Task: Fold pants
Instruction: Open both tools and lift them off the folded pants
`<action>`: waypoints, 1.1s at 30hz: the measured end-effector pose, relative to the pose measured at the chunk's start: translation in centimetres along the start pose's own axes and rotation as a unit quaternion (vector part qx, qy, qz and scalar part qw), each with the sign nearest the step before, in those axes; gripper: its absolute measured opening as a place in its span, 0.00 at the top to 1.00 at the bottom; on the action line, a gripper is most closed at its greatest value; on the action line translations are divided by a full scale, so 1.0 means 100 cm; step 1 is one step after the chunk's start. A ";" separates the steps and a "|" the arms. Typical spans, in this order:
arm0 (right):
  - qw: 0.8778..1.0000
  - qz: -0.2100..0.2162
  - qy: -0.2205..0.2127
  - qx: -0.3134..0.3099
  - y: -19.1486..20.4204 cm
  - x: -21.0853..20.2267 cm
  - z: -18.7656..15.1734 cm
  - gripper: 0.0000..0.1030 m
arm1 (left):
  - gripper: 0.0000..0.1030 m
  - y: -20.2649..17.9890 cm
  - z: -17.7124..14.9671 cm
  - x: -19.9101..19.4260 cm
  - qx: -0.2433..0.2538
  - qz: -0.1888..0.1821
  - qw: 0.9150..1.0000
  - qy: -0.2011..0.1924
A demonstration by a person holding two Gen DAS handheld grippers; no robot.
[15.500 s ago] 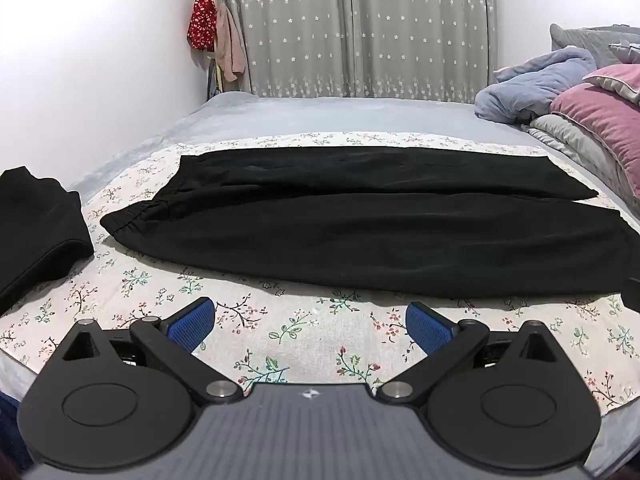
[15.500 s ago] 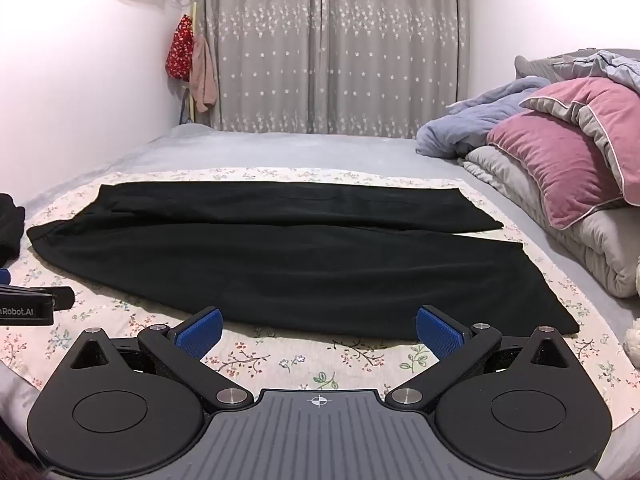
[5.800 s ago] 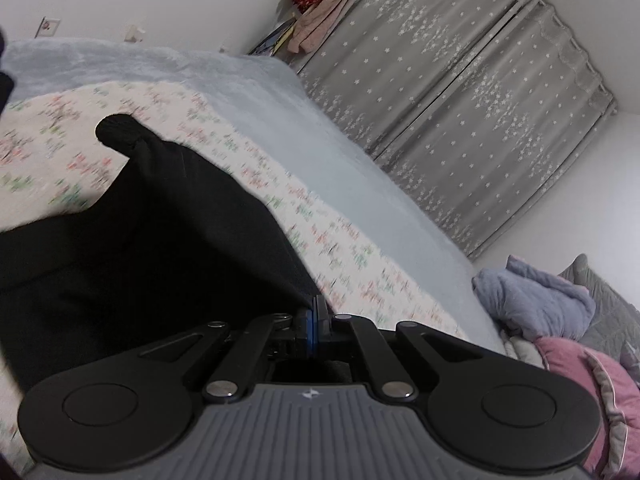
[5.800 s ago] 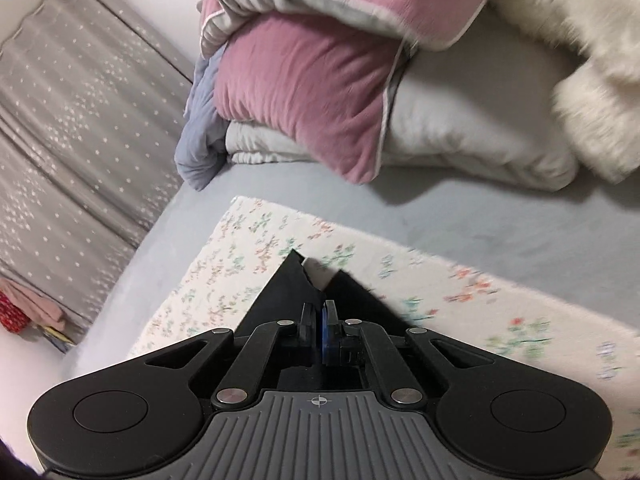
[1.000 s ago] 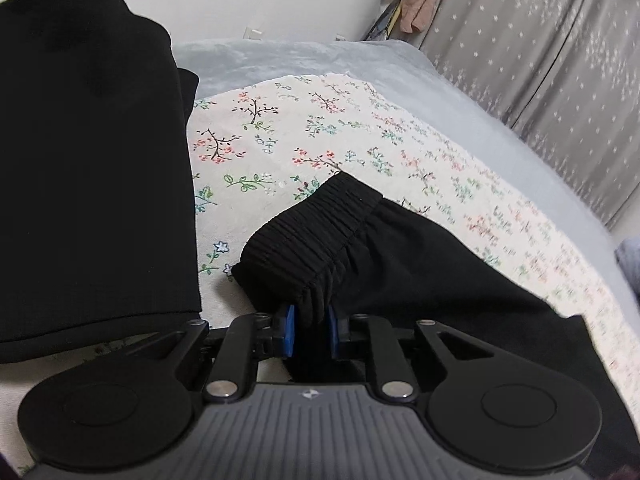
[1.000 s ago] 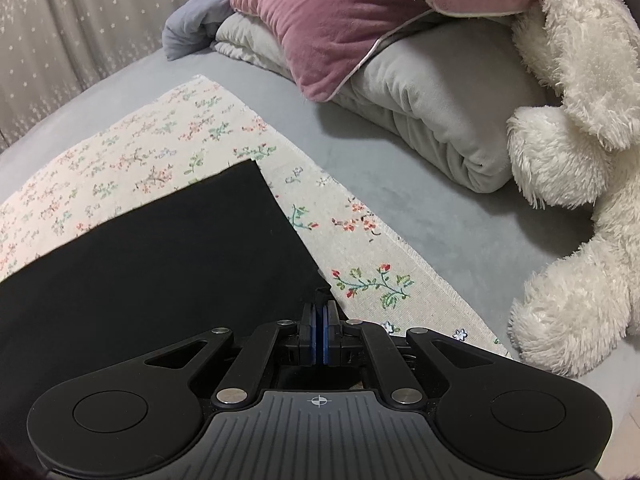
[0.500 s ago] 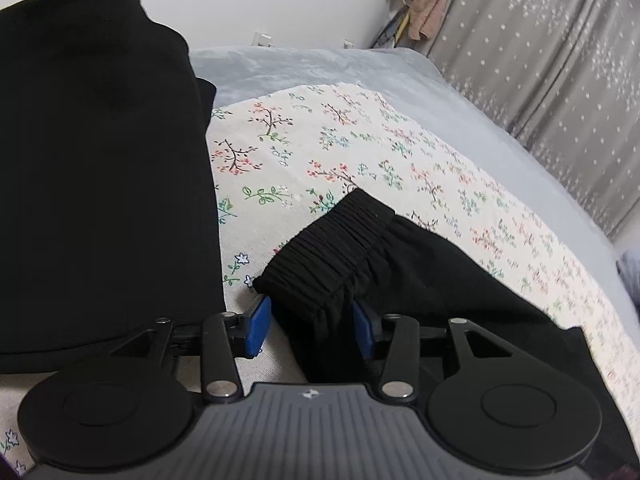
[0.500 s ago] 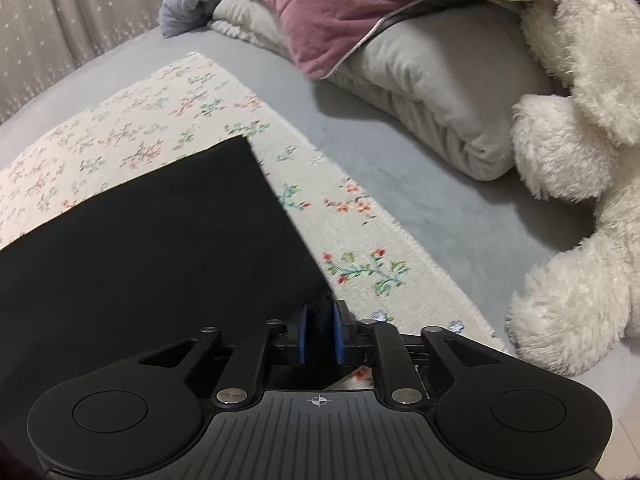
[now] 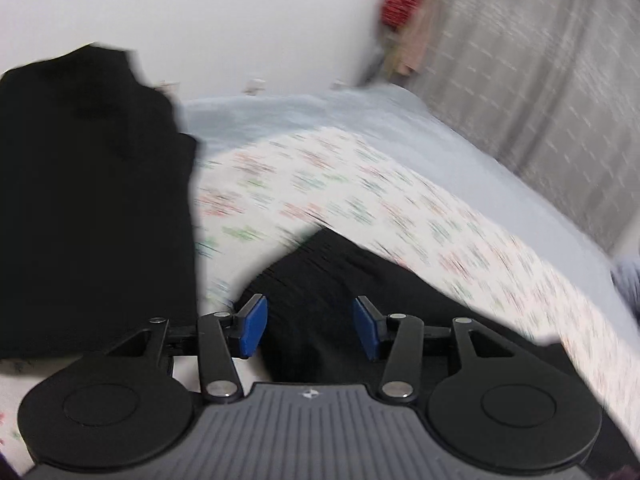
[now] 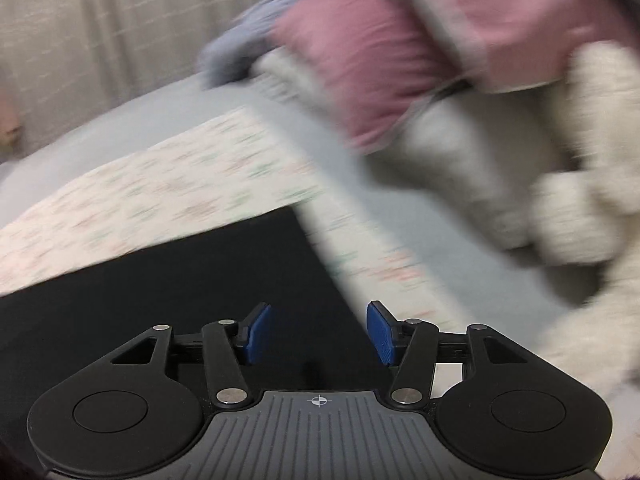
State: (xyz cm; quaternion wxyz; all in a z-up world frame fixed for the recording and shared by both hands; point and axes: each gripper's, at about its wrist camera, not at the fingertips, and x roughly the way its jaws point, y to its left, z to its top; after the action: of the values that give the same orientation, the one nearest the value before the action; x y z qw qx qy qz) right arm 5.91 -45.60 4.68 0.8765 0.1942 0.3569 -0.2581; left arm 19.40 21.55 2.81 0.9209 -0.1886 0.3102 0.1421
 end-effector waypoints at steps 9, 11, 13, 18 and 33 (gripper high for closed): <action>0.996 0.020 0.069 -0.060 0.041 0.029 -0.015 0.49 | 0.51 -0.061 -0.057 0.029 0.135 -0.038 0.989 0.050; 0.994 -0.017 0.078 -0.075 0.038 0.038 -0.019 0.49 | 0.51 -0.053 -0.061 0.044 0.136 -0.014 0.989 0.060; 0.994 -0.022 0.077 -0.072 0.031 0.044 -0.017 0.48 | 0.51 -0.042 -0.062 0.054 0.125 -0.010 0.990 0.068; 0.994 -0.052 0.069 -0.071 0.022 0.045 -0.013 0.48 | 0.51 -0.037 -0.059 0.048 0.127 -0.004 0.989 0.070; 0.993 -0.006 0.045 -0.105 0.051 0.033 -0.005 0.46 | 0.48 -0.028 -0.007 0.056 0.109 0.000 0.992 0.056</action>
State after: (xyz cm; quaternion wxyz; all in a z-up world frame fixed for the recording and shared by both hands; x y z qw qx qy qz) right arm 10.69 -42.34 2.70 0.8736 0.1101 0.4225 -0.2148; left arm 24.38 19.51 -0.48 0.9170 -0.0953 0.3751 0.0964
